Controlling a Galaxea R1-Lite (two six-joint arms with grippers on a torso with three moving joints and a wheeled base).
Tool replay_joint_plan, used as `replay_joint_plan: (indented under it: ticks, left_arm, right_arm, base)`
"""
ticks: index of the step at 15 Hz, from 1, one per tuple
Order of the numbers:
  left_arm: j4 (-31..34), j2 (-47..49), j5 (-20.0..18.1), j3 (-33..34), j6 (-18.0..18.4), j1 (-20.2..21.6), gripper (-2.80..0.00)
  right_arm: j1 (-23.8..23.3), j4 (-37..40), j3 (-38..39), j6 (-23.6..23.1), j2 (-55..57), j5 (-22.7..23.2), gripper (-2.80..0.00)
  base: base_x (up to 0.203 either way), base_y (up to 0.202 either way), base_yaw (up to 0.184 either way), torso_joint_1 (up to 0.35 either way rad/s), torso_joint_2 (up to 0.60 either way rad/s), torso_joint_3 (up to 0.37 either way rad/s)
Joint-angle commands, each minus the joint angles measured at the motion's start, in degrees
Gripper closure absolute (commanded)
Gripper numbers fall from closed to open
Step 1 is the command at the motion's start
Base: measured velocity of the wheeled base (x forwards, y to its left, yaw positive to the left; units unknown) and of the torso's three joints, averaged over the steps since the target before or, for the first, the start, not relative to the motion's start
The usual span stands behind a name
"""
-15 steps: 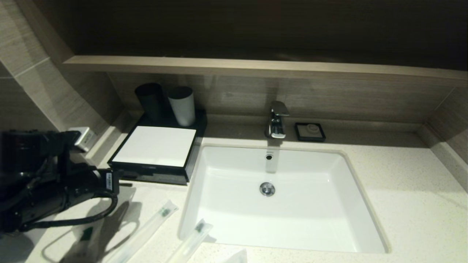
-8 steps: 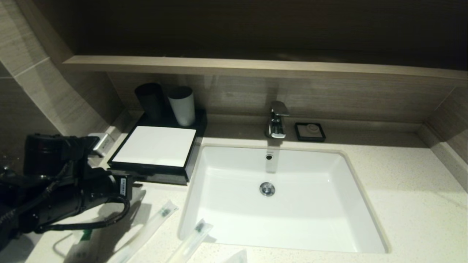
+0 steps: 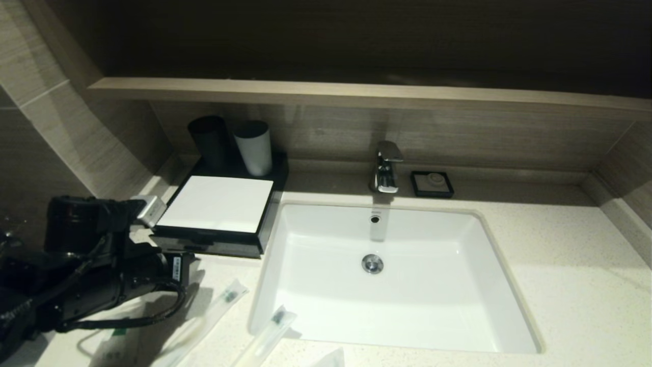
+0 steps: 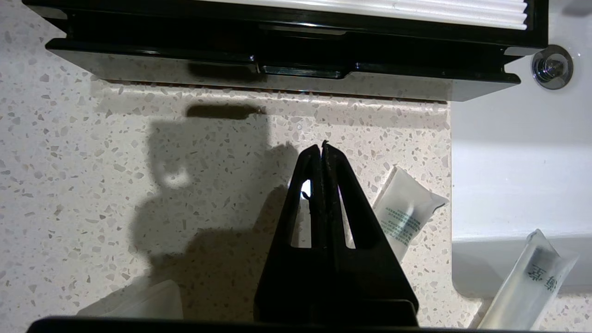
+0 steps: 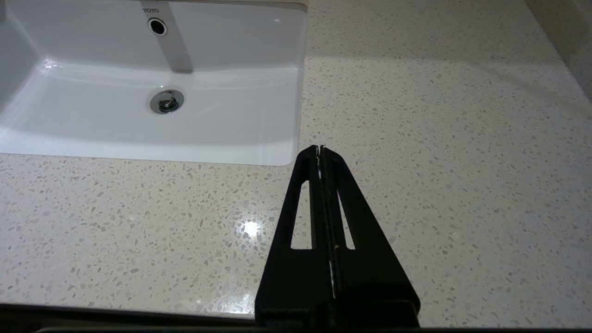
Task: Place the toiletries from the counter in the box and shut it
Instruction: Open the drawer
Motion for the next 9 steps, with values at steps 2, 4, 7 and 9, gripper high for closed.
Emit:
replay_joint_plan:
  ticks: [2,4,7,9]
  left_arm:
    - [-0.3,0.3,0.7,0.0,0.0,-0.1,0.00]
    - [-0.3,0.4,0.8,-0.2,0.0,-0.3,0.00]
    - [-1.5,1.8,1.8,-0.1,0.0,-0.3,0.00]
    - [-5.0,3.4,2.8,0.7,0.1,-0.4,0.00]
  right_arm:
    - [0.0,0.0,0.0,0.0,0.0,0.0,0.00]
    - [0.0,0.0,0.0,0.0,0.0,0.0,0.00]
    - [0.0,0.0,0.0,0.0,0.0,0.0,0.00]
    - [0.0,0.0,0.0,0.0,0.0,0.0,0.00]
  base:
    - [0.000,0.000,0.000,0.000,0.00,0.000]
    - [0.000,0.000,0.000,0.000,0.00,0.000]
    - [0.000,0.000,0.000,0.000,0.00,0.000]
    - [0.000,0.000,0.000,0.000,0.00,0.000]
